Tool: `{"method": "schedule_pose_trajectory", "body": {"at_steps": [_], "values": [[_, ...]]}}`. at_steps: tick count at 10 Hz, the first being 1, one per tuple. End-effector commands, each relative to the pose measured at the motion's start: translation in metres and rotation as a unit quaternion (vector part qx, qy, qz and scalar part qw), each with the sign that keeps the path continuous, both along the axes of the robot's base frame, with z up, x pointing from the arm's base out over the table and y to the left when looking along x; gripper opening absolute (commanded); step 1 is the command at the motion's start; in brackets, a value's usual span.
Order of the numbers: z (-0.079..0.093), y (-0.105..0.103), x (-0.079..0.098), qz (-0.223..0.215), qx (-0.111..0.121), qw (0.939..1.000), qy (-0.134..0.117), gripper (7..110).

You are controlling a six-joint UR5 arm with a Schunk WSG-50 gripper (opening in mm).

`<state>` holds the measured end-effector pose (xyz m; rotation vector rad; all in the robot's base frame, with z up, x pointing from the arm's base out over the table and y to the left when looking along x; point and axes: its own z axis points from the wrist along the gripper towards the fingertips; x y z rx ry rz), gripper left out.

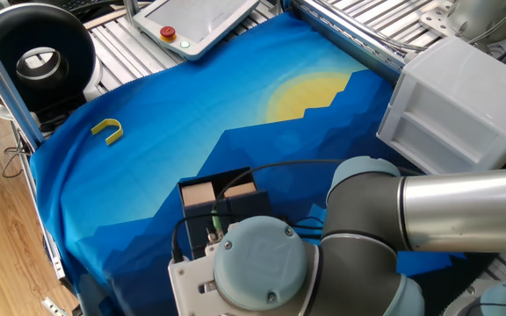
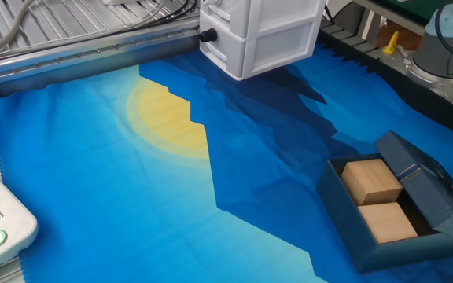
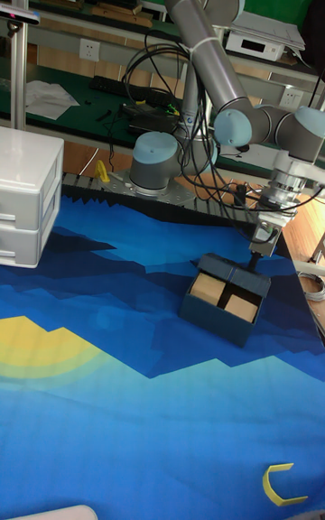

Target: Slide the outer casing onto the gift box

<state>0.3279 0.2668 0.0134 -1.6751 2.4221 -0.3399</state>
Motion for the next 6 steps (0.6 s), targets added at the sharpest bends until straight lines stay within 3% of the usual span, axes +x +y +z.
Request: {"method": "schedule_pose_trajectory", "body": {"at_steps": [1, 6], "values": [[0.008, -0.002, 0.008, 0.008, -0.007, 0.9999, -0.012, 7], [0.026, -0.013, 0.024, 0.026, -0.020, 0.9993, -0.016, 7]]}}
